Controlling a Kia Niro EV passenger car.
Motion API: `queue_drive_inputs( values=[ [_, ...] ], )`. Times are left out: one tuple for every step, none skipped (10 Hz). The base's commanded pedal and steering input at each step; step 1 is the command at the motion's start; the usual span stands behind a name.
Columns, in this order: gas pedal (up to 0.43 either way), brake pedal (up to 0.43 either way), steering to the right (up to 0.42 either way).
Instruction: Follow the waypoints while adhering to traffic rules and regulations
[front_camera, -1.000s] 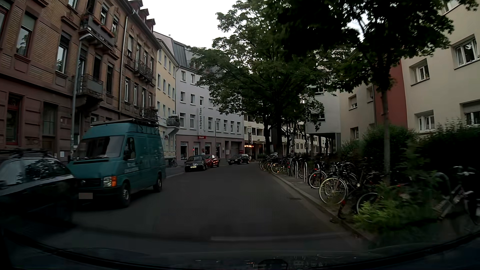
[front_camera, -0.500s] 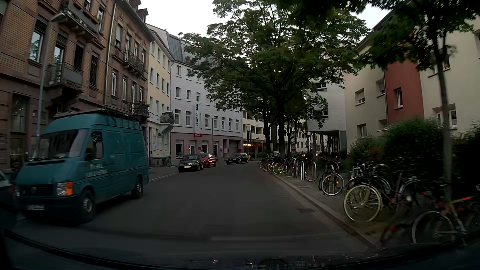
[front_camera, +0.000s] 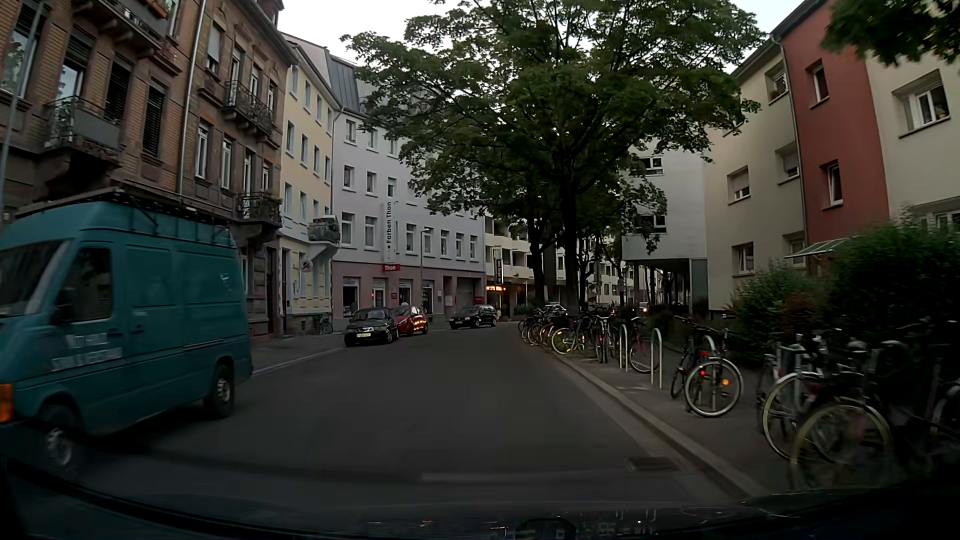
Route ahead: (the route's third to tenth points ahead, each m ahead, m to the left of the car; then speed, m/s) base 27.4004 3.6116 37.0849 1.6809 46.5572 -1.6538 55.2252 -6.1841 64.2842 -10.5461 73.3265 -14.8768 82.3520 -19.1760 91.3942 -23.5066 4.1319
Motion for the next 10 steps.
queue_drive_inputs(
  values=[
    [0.000,0.000,-0.006],
    [0.000,0.000,-0.006],
    [0.000,0.000,-0.002],
    [0.000,0.000,0.000],
    [0.000,0.000,0.002],
    [0.000,0.000,0.003],
    [0.000,0.000,0.003],
    [0.000,0.000,0.004],
    [0.000,0.000,0.005],
    [0.000,0.000,0.008]
  ],
)
